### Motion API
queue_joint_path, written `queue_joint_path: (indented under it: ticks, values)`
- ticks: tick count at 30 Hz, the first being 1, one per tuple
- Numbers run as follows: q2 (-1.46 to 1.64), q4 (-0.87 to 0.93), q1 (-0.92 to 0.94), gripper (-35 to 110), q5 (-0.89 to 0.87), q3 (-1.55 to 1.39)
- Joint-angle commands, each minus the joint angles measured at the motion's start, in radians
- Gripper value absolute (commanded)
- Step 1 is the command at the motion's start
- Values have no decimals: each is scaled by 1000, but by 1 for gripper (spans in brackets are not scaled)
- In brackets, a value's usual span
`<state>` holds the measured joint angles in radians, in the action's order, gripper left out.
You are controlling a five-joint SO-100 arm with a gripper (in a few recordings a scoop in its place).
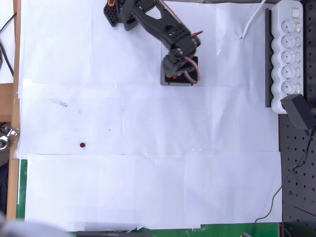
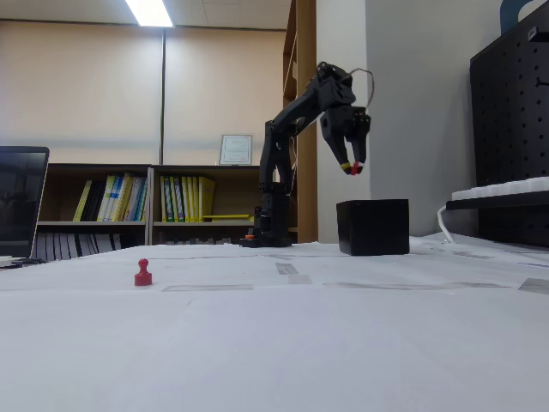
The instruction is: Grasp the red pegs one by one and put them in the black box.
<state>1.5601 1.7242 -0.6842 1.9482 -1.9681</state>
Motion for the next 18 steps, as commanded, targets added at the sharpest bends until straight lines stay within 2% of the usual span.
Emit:
queue_joint_path:
  ticks: [1, 8, 18]
  values:
    - [31, -57, -58, 0, 40, 28]
    - [156, -95, -72, 5, 69, 67]
    - [158, 29, -41, 16, 41, -66]
